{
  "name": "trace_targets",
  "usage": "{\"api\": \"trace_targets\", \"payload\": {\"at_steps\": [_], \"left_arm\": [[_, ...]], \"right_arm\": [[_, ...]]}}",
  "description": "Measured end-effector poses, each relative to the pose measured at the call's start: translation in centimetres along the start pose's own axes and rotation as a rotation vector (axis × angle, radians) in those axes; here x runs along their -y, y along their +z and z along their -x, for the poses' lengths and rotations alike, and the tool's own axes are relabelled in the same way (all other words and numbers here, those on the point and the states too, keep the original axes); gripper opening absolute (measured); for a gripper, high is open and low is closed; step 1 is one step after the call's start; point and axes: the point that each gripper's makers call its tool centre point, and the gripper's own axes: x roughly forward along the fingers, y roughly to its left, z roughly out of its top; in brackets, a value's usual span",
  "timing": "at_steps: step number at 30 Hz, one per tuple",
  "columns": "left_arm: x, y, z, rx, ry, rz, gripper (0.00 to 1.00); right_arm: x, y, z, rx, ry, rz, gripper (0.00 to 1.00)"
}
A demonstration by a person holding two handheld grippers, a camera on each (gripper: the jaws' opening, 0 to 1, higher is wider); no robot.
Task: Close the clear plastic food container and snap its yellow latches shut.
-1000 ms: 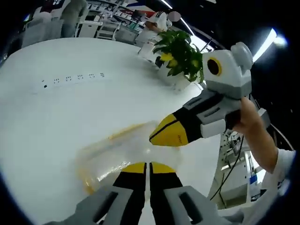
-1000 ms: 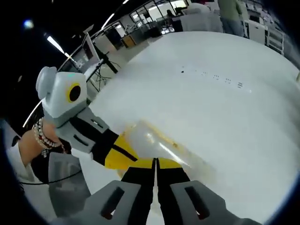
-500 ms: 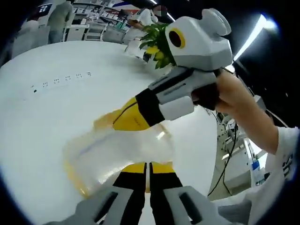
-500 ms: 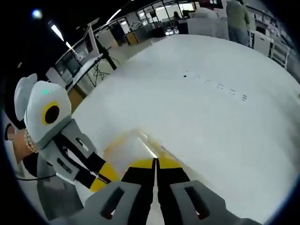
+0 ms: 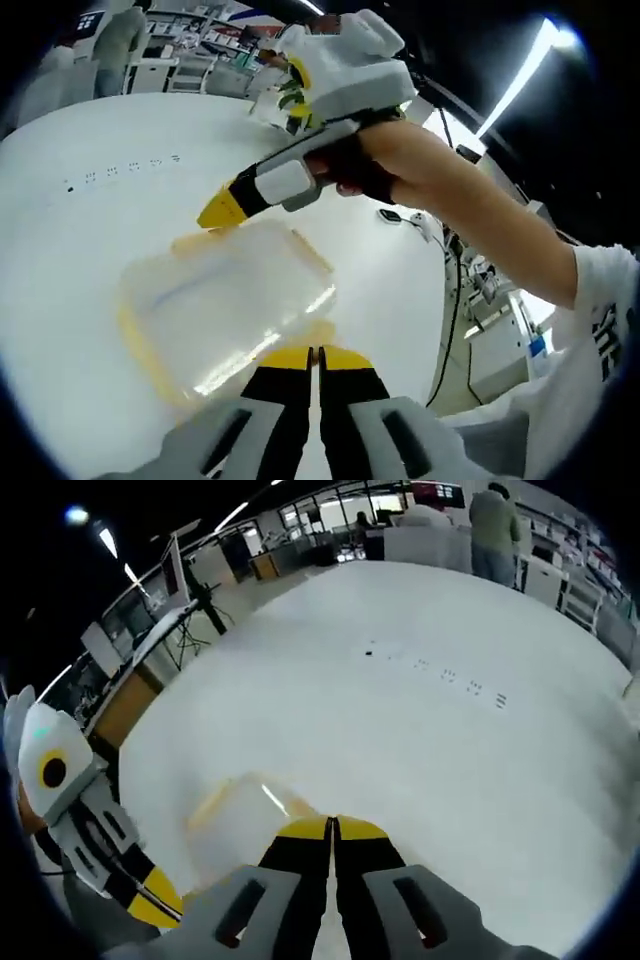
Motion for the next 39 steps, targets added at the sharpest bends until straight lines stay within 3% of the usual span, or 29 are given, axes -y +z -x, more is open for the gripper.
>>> {"api": "trace_targets", "payload": {"at_steps": [9, 12, 16, 19, 22, 23, 24, 25, 28, 29, 30, 31, 33, 36, 39], "left_arm": [[-1.2, -2.7, -1.3, -0.043, 0.055, -0.033, 0.0], [-2.5, -4.2, -1.8, -0.109, 0.105, -0.039, 0.0], [-2.0, -4.3, -2.0, -0.112, 0.084, -0.047, 0.0], [-0.5, -2.9, -1.3, -0.068, 0.032, -0.08, 0.0], [0.5, -1.6, -0.3, -0.033, 0.008, -0.158, 0.0], [0.4, -1.2, 0.1, -0.02, 0.021, -0.227, 0.01], [0.3, -0.8, 0.3, -0.009, 0.036, -0.275, 0.05], [0.0, -0.2, 0.6, 0.011, 0.06, -0.344, 0.08], [0.1, 1.0, 0.8, 0.062, 0.059, -0.457, 0.18], [0.2, 1.4, 0.7, 0.075, 0.046, -0.517, 0.21], [0.1, 2.4, 0.6, 0.121, 0.069, -0.58, 0.27], [-0.1, 2.6, 0.4, 0.119, 0.077, -0.642, 0.33], [-0.8, 2.7, -0.1, 0.089, 0.114, -0.742, 0.43], [-1.0, 1.6, -1.1, 0.021, 0.095, -0.809, 0.39], [-2.5, 1.4, -1.7, -0.03, 0.169, -0.904, 0.39]], "right_arm": [[-0.4, -0.3, 0.2, 0.01, -0.002, 0.005, 0.0], [-0.5, -0.6, 0.1, 0.01, -0.004, 0.009, 0.0], [-0.1, -1.0, 0.2, -0.009, -0.016, 0.02, 0.0], [-0.2, -0.5, 0.8, 0.009, 0.001, 0.042, 0.0], [-1.0, 1.0, 2.0, 0.062, 0.055, 0.087, 0.0], [-1.3, 1.2, 2.2, 0.058, 0.069, 0.114, 0.0], [-1.8, 1.2, 2.5, 0.042, 0.095, 0.177, 0.0], [-2.0, 1.2, 2.6, 0.017, 0.106, 0.227, 0.06], [-2.8, 0.7, 2.8, -0.041, 0.128, 0.339, 0.22], [-3.9, 0.0, 2.8, -0.082, 0.175, 0.403, 0.25], [-4.2, -0.1, 2.9, -0.093, 0.189, 0.422, 0.27], [-4.7, -0.5, 2.7, -0.131, 0.227, 0.473, 0.32], [-4.4, -1.3, 2.5, -0.212, 0.206, 0.542, 0.36], [-2.9, -1.6, 1.5, -0.305, 0.162, 0.66, 0.36], [-3.0, -3.0, 1.2, -0.399, 0.173, 0.678, 0.37]]}}
